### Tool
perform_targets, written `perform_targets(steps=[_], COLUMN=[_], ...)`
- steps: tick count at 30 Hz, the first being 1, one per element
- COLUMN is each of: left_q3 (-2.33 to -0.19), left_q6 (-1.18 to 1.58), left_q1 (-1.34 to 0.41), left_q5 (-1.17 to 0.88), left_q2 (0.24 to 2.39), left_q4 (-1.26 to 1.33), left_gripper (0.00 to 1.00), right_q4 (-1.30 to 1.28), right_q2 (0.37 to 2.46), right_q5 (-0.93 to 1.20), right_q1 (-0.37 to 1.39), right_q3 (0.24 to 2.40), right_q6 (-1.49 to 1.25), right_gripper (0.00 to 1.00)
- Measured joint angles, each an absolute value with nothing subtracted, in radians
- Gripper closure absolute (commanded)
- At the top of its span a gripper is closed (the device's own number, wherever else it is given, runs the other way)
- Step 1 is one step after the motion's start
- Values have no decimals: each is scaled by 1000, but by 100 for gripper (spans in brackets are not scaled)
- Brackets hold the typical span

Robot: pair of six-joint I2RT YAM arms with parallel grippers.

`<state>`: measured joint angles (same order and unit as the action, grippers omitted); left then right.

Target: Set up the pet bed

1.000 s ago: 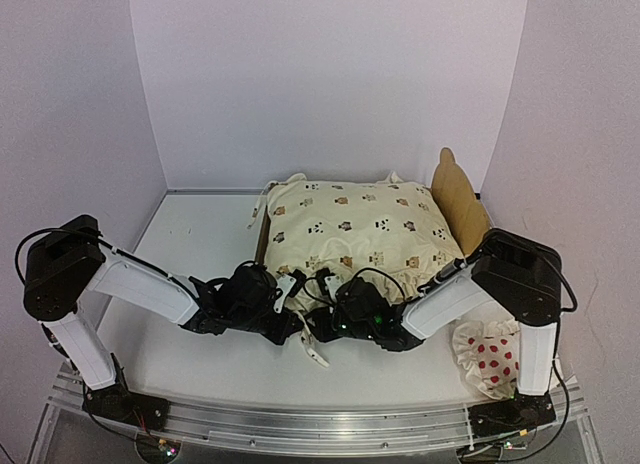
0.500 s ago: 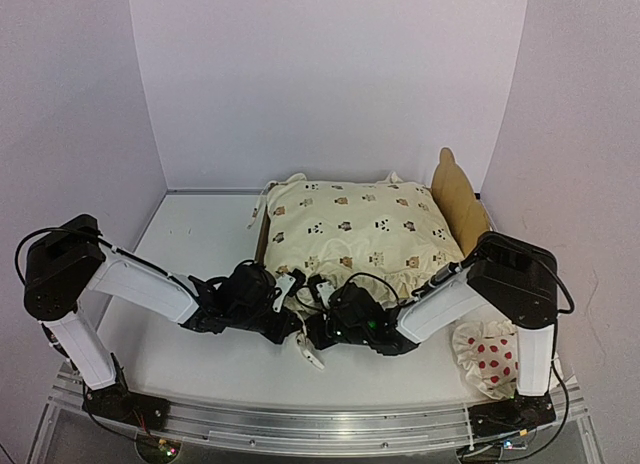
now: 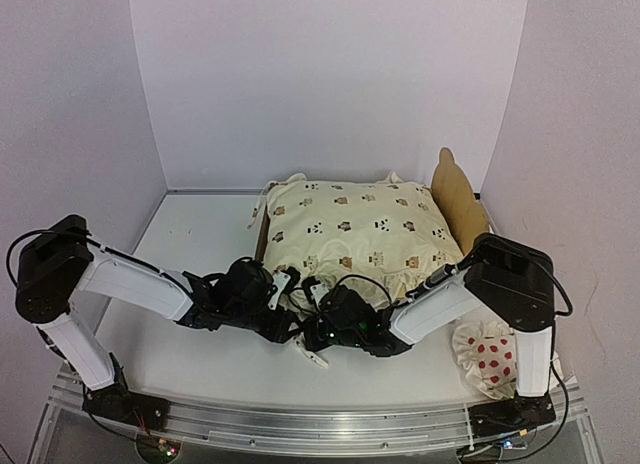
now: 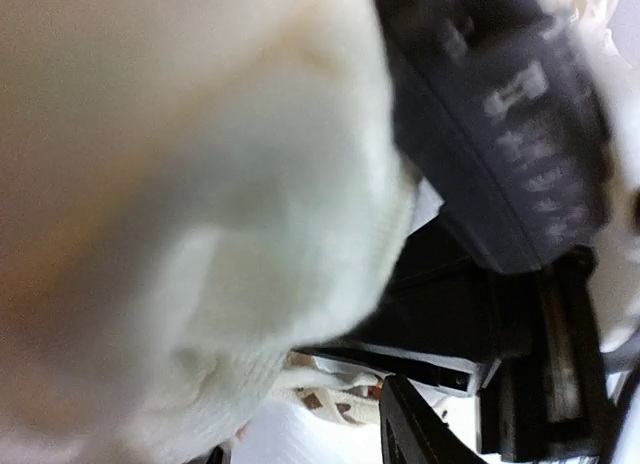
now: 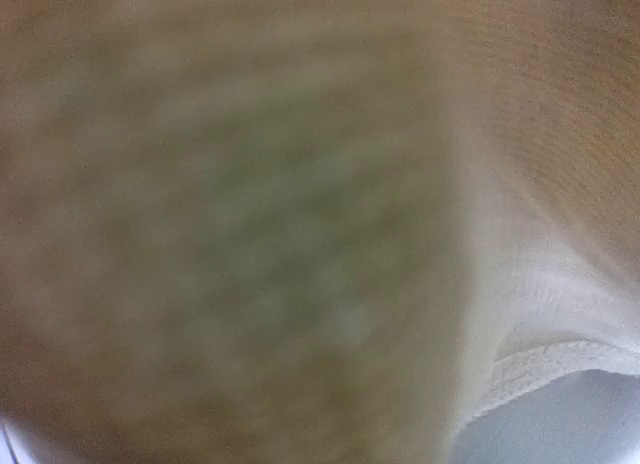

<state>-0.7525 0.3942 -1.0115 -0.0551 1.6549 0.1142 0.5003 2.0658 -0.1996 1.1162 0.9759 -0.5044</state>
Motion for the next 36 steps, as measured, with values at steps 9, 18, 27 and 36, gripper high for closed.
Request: perform_targets(steps=[9, 18, 27, 36], left_q3=[-752, -724, -683, -602], left_q6=[429, 478, 526, 571], left_q1=[-1017, -1018, -1017, -1017], left_q5=[-31, -23, 23, 22], left_q2=[1479, 1431, 1351, 1226], left_q4=[-1, -53, -71, -75], left_gripper=[43, 44, 34, 14], right_q4=[319, 172, 132, 110], right_q2=[2008, 1950, 1905, 1905], right_q5=[-338, -460, -518, -526], right_q1=[1170, 1236, 1293, 1303], right_q3=[992, 1018, 1055, 1150], right_q6=[-540, -522, -463, -395], right_gripper=[100, 100, 100, 100])
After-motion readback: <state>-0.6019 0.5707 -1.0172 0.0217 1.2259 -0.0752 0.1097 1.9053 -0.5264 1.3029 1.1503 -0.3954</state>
